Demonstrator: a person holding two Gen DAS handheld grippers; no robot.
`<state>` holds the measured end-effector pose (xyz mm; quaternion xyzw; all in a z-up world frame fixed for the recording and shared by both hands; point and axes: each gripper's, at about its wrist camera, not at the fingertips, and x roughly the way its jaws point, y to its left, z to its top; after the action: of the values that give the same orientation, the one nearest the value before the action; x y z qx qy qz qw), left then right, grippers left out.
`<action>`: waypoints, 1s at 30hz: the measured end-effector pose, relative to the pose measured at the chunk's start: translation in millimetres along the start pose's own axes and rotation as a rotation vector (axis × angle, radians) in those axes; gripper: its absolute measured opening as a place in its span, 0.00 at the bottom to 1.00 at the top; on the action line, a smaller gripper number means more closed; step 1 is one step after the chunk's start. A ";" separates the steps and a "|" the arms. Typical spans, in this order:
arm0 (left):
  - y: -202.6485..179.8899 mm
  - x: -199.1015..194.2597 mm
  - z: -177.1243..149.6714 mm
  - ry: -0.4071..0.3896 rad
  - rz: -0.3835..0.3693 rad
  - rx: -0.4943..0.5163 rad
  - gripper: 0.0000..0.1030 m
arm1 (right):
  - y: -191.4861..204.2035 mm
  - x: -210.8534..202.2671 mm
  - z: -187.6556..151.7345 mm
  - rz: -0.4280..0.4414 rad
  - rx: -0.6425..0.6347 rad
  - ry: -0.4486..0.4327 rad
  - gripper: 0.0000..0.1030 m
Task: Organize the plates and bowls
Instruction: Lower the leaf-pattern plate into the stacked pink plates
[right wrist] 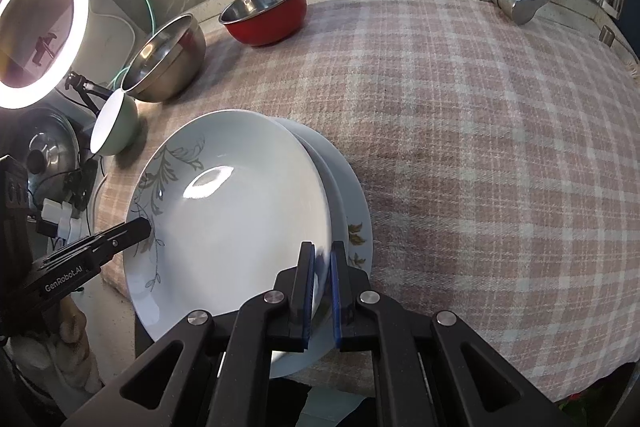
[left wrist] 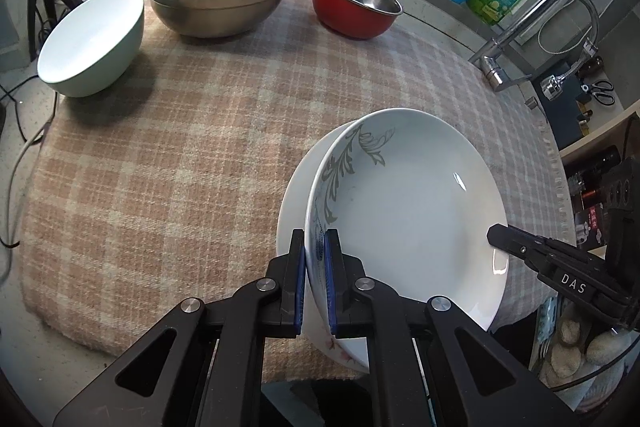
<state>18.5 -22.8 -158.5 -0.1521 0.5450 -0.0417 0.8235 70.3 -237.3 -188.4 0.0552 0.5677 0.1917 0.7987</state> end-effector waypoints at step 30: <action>-4.0 -0.4 3.4 -0.005 -0.001 0.030 0.07 | 4.0 -5.6 -2.1 -0.055 -0.054 -0.028 0.24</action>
<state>21.8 -25.8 -155.7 -0.1401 0.5423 -0.0499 0.8269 65.9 -236.0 -183.0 0.0208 0.5526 0.1842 0.8126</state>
